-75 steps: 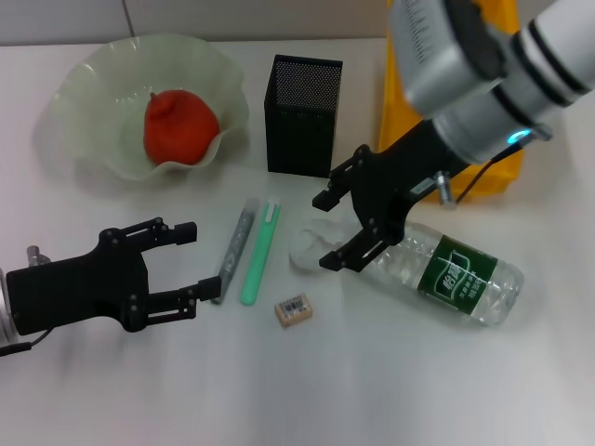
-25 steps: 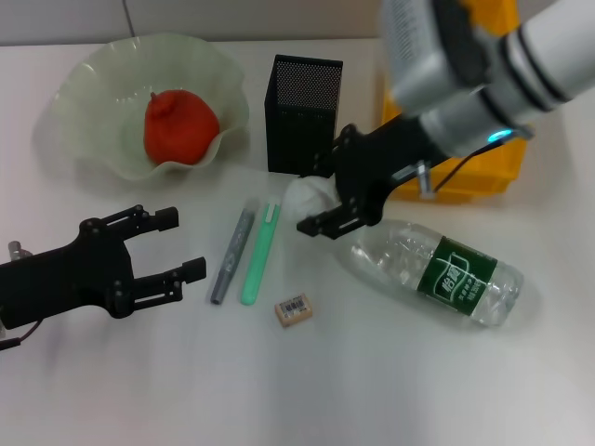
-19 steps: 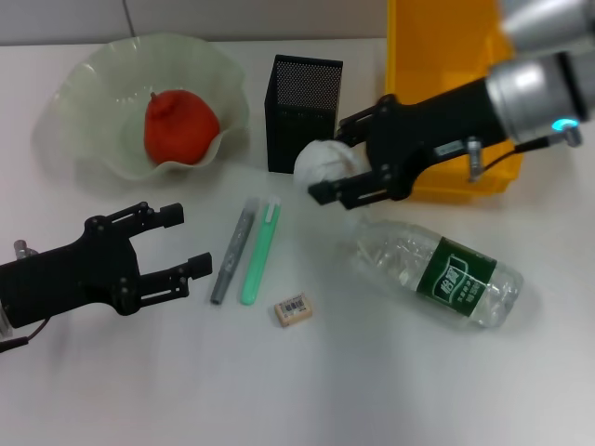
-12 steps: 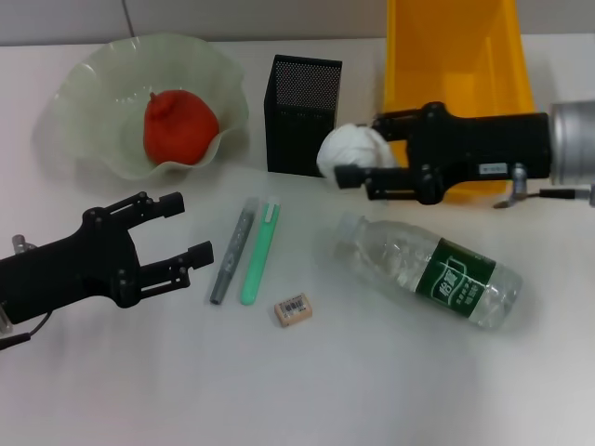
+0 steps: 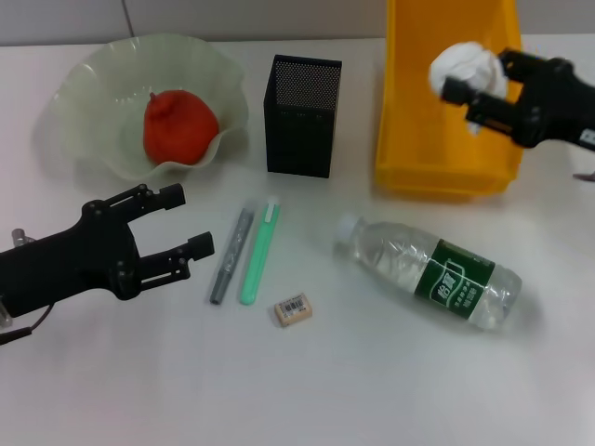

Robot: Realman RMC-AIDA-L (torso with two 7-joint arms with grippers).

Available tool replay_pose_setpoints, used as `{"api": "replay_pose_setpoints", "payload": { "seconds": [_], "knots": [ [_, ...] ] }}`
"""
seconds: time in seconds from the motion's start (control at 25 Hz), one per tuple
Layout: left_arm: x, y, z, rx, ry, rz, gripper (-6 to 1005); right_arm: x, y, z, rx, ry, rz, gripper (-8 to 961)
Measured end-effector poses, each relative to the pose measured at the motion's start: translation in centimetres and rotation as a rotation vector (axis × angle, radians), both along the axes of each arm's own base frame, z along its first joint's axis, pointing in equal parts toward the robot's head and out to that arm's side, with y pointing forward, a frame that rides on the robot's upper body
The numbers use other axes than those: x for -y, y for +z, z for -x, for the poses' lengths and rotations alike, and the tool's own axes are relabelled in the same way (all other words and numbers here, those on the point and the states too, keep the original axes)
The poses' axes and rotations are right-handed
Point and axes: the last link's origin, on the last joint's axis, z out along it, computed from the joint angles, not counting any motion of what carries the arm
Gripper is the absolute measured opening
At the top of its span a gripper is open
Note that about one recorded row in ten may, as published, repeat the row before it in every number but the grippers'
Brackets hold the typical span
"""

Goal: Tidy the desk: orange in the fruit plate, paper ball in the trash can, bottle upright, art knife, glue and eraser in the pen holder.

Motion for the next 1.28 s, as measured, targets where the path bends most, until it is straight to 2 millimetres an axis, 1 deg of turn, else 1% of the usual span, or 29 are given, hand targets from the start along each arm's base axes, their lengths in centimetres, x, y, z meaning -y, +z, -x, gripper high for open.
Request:
{"api": "replay_pose_setpoints", "payload": {
  "seconds": [0.04, 0.08, 0.16, 0.2, 0.24, 0.28, 0.32, 0.36, 0.44, 0.52, 0.72, 1.0, 1.2, 1.28],
  "knots": [
    [0.0, 0.0, 0.0, 0.000, 0.000, 0.000, 802, -0.7, 0.4, -0.6, 0.022, -0.040, -0.036, 629],
    [0.0, -0.1, 0.0, -0.001, 0.000, 0.002, 802, -0.7, 0.4, -0.6, 0.022, -0.040, -0.036, 631],
    [0.0, -0.1, 0.0, -0.001, 0.000, 0.003, 802, -1.4, 0.6, -0.8, 0.042, -0.065, -0.057, 636],
    [0.0, -0.2, -0.1, -0.001, 0.000, 0.005, 802, -1.8, 0.5, -0.8, 0.050, -0.073, -0.064, 638],
    [0.0, -0.2, -0.1, -0.001, 0.000, 0.005, 802, -2.5, 0.5, -0.7, 0.069, -0.093, -0.083, 641],
    [0.1, -0.3, 0.0, 0.000, 0.002, 0.005, 802, -2.5, 0.5, -0.7, 0.069, -0.093, -0.083, 643],
    [0.1, -0.3, 0.0, 0.000, 0.004, 0.005, 802, -3.2, 0.4, -0.6, 0.084, -0.106, -0.093, 645],
    [0.2, -0.3, 0.0, 0.000, 0.006, 0.005, 802, -3.2, 0.4, -0.6, 0.084, -0.106, -0.093, 648],
    [0.3, -0.3, 0.1, 0.000, 0.010, 0.004, 802, -3.9, 0.1, -0.4, 0.102, -0.128, -0.103, 652],
    [0.3, -0.4, 0.1, 0.001, 0.010, 0.003, 802, -4.0, 0.1, -0.5, 0.104, -0.133, -0.105, 657],
    [0.5, -0.5, 0.2, 0.003, 0.013, 0.003, 802, -5.2, 0.0, -0.3, 0.121, -0.166, -0.130, 669],
    [0.5, -0.5, 0.2, 0.002, 0.016, 0.003, 802, -5.7, 0.1, -0.3, 0.128, -0.190, -0.150, 685],
    [0.4, -0.5, 0.3, 0.004, 0.020, 0.006, 802, -5.9, 0.3, -0.4, 0.124, -0.200, -0.162, 794],
    [0.4, -0.5, 0.2, 0.004, 0.020, 0.006, 802, -5.9, 0.3, -0.3, 0.114, -0.201, -0.167, 794]
  ]
}}
